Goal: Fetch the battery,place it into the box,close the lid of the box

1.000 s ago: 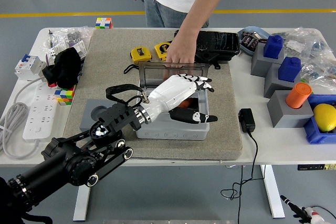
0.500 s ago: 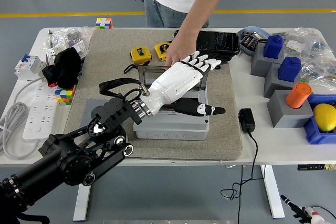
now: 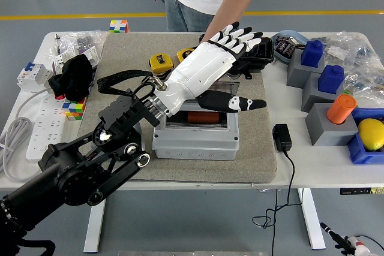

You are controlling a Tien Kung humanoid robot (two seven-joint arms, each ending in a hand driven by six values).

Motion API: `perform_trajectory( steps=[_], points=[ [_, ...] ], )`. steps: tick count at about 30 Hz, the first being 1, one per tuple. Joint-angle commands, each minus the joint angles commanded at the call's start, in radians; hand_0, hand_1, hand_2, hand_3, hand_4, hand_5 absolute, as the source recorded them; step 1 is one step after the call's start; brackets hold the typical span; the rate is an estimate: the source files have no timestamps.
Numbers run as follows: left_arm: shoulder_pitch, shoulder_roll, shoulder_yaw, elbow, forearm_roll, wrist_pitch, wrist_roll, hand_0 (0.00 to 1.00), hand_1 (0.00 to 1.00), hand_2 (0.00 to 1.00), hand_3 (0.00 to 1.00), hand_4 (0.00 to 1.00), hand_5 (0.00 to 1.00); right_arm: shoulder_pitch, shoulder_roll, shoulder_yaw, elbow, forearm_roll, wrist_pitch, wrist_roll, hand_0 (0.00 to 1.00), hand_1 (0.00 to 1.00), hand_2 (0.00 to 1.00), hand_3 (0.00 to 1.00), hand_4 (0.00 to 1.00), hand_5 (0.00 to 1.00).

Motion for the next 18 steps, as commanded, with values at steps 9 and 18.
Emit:
perform_trajectory(
  steps=[9,18],
  points=[
    [0.025,0.016,-0.066,0.031,0.028,-0.188,0.121,0.903,0.896,0.873,0.851,0.998,0.998,-0.003,0.0,-0.002,0.0,0.001,-0.001,0.0,0.89,0.867,0.825,0.864,0.998,0.998],
    [0.058,0.039,-0.091,-0.032,0.016,-0.382,0.255,0.583,0.673,0.676,0.701,0.998,0.998,-0.002,0.001,-0.001,-0.001,-0.001,-0.001,0.0,0.89,0.867,0.826,0.864,0.998,0.998]
  ],
)
